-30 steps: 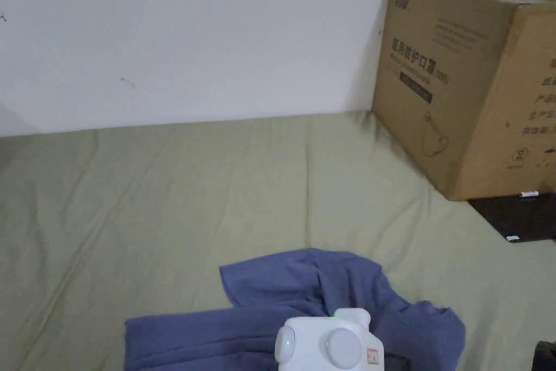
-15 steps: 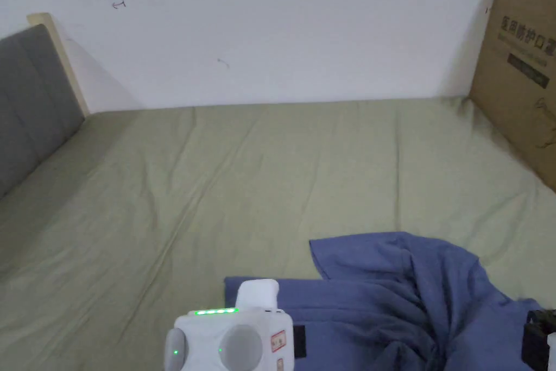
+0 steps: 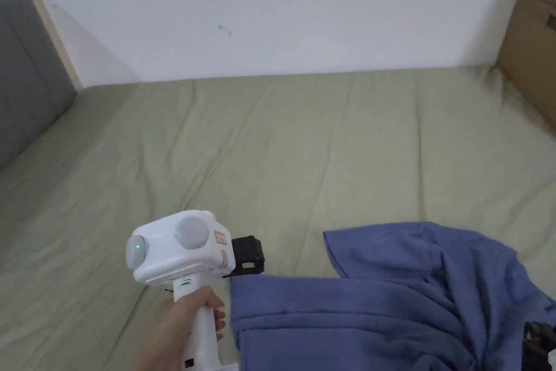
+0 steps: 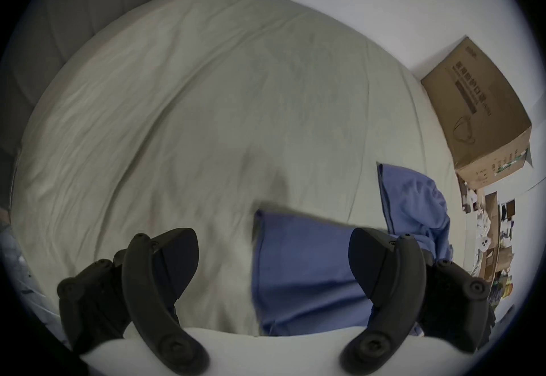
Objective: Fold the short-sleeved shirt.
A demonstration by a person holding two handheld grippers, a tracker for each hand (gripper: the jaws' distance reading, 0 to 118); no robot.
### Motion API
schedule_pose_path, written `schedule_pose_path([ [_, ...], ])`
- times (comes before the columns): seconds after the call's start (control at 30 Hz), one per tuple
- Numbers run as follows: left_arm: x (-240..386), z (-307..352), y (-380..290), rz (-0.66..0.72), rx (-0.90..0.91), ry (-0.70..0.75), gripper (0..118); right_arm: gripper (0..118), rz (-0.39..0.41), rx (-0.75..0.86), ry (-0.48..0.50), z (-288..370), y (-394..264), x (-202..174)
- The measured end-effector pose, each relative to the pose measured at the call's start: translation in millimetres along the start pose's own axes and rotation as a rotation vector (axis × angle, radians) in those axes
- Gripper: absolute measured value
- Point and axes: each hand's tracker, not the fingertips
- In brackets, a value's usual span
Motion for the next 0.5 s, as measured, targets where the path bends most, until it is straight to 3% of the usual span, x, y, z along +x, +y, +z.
schedule_pose_path([
  [0.07, 7.3, -24.9, -1.9, -0.024, -0.055, -0.025, 104, 0, -0.005, -0.025, 0.001, -9.7, -2.0, 0.6],
  [0.13, 2.9, -60.3, -8.3, 0.019, -0.14, -0.038, 81, 0, -0.01, -0.052, 0.002, -19.9, -5.4, 2.4],
  [0.17, 0.9, -63.5, -15.1, 0.01, -0.092, 0.094, 78, 0, -0.01, -0.065, 0.003, -24.1, -6.9, 2.7],
  [0.2, 2.3, -46.8, -14.3, 0.053, -0.03, -0.004, 76, 0, -0.009, -0.079, 0.0, -26.6, -8.1, 2.9],
  [0.3, 9.9, -35.7, -18.3, -0.065, -0.031, 0.084, 41, 0, -0.012, -0.1, 0.009, -33.5, -12.7, 3.9],
  [0.33, 10.5, -33.3, -19.0, -0.07, -0.021, 0.086, 17, 0, -0.014, -0.11, 0.006, -35.5, -12.4, 2.7],
  [0.37, 11.4, -29.5, -18.6, -0.068, -0.018, 0.111, 5, 0, -0.018, -0.11, 0.006, -35.6, -13.3, 2.2],
  [0.5, 2.6, -10.4, -23.5, -0.028, -0.001, 0.055, 5, 0, -0.008, -0.096, 0.058, -36.7, -5.8, 8.9],
])
